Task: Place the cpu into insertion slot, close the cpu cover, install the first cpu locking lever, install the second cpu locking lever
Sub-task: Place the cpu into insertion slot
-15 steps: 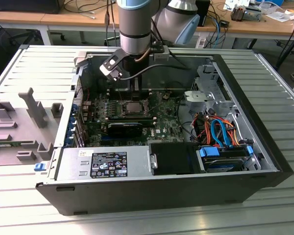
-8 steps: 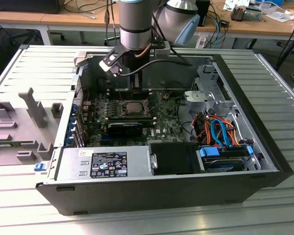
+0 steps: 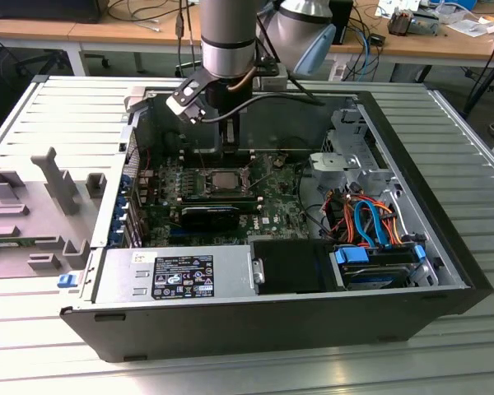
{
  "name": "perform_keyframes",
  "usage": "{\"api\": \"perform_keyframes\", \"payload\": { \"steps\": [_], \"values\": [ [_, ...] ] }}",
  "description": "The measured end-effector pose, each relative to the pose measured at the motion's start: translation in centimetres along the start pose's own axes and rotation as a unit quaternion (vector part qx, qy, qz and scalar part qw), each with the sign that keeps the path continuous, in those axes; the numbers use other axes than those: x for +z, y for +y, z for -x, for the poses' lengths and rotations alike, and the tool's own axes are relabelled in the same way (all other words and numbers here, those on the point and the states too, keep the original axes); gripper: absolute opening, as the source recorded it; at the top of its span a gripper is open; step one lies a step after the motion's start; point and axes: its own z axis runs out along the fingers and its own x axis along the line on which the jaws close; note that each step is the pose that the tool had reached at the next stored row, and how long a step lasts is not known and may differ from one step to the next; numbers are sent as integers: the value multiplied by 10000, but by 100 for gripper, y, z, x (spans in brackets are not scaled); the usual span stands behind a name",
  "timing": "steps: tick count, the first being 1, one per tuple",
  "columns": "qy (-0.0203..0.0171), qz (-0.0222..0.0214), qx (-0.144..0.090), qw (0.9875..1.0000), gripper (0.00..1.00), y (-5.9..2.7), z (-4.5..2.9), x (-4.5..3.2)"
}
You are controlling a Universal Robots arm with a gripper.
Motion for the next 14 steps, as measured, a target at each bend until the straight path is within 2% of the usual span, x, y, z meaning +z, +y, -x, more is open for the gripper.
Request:
{"api": "perform_keyframes", "payload": {
  "steps": [2, 5, 11, 14],
  "values": [
    [39, 0, 1, 10000, 11, 3, 2, -68],
    [71, 1, 3, 10000, 11, 4, 3, -113],
    [98, 0, 3, 10000, 11, 8, 4, -213],
    [99, 1, 3, 10000, 11, 8, 4, -216]
  ]
}}
